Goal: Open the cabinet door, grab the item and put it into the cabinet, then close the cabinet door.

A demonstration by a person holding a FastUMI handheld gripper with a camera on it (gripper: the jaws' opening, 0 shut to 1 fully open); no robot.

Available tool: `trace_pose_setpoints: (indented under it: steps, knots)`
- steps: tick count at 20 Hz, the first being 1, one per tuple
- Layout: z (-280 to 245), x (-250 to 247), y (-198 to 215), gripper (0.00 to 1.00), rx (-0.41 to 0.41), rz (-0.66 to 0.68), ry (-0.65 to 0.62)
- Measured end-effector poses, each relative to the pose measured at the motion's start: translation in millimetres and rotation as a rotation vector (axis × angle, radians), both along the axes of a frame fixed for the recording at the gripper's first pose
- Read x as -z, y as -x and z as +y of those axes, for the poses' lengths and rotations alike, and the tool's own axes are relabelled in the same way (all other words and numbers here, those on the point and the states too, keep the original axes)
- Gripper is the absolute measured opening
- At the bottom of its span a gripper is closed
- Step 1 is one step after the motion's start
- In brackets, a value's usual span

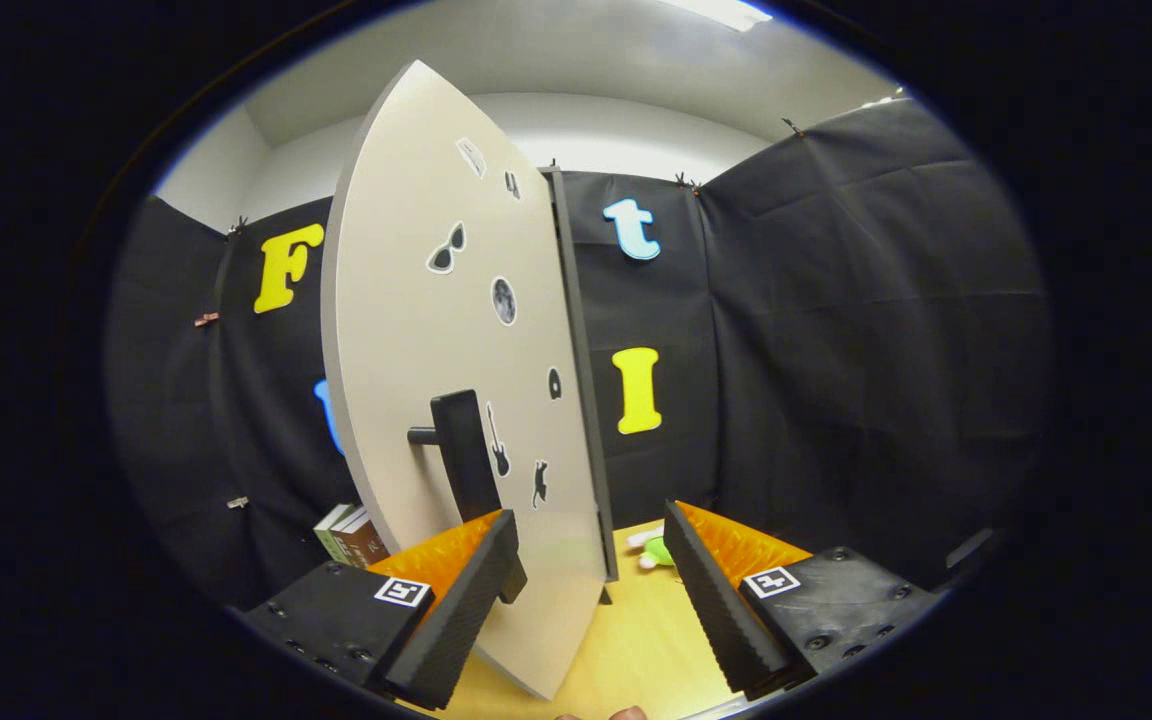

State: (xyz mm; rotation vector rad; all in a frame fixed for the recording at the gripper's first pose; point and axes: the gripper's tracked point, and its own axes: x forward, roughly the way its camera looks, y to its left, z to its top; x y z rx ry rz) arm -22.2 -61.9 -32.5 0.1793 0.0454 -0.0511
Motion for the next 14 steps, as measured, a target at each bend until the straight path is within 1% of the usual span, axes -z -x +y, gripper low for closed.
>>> trace_pose_setpoints:
  steps: [5, 8, 11, 12, 14]
  knots:
    - [70, 5, -34, 0.98, -0.135, 0.006, -0.020]
    - [108, 10, -53, 0.98, -0.206, 0.021, 0.003]
    - [121, 2, -56, 0.98, -0.241, 0.006, 0.011]
    - [133, 1, -61, 0.98, -0.247, 0.004, 0.016]
    - [135, 2, -64, 0.98, -0.244, 0.002, 0.030]
